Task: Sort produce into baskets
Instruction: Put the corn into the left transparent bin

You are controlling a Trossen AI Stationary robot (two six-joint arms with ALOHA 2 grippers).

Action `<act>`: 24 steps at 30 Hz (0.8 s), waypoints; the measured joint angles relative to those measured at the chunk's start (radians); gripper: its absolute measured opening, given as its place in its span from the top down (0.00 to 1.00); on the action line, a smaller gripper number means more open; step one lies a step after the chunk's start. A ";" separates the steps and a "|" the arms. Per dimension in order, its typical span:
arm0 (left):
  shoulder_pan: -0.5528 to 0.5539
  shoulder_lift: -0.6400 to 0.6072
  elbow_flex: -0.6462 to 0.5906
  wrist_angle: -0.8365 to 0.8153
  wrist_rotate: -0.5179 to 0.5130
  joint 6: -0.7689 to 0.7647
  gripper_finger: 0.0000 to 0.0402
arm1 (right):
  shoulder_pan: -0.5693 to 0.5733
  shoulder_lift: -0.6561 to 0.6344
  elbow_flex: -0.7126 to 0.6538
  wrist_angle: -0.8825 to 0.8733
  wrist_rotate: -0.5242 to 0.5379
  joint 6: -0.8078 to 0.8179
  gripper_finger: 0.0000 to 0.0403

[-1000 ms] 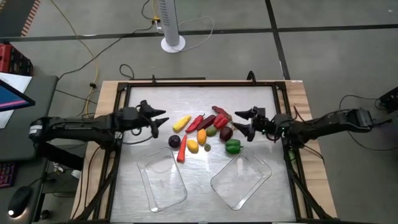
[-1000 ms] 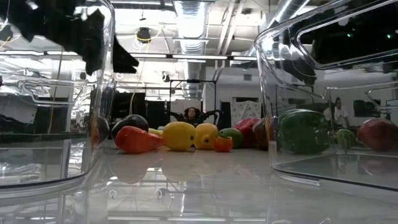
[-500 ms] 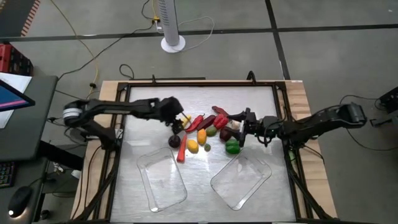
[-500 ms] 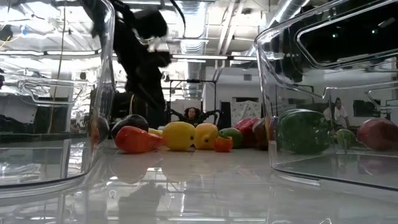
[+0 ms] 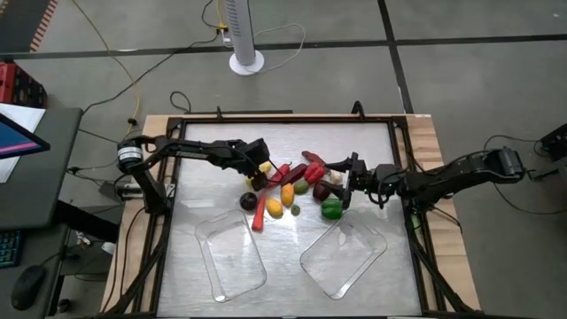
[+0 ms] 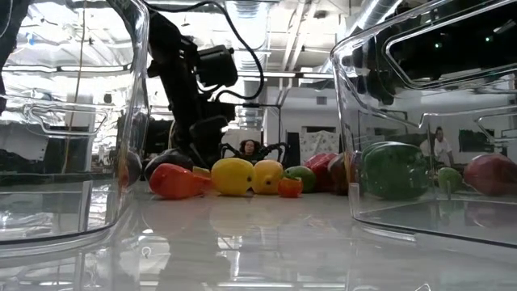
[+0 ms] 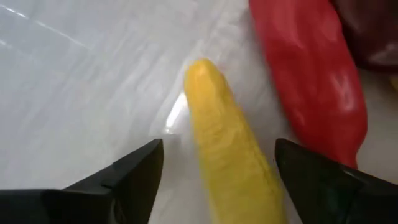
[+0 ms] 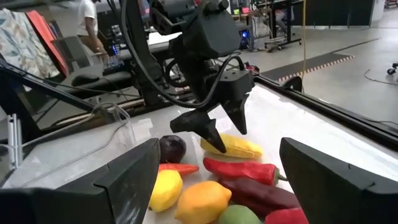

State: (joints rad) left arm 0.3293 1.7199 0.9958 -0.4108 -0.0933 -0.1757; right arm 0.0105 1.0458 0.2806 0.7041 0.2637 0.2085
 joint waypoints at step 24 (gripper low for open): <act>-0.054 -0.322 0.073 -0.217 0.252 0.100 0.68 | -0.006 0.000 -0.001 0.015 0.000 0.007 0.12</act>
State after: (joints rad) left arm 0.2755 1.3981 1.0684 -0.6280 0.1585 -0.0756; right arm 0.0049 1.0458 0.2794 0.7188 0.2634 0.2152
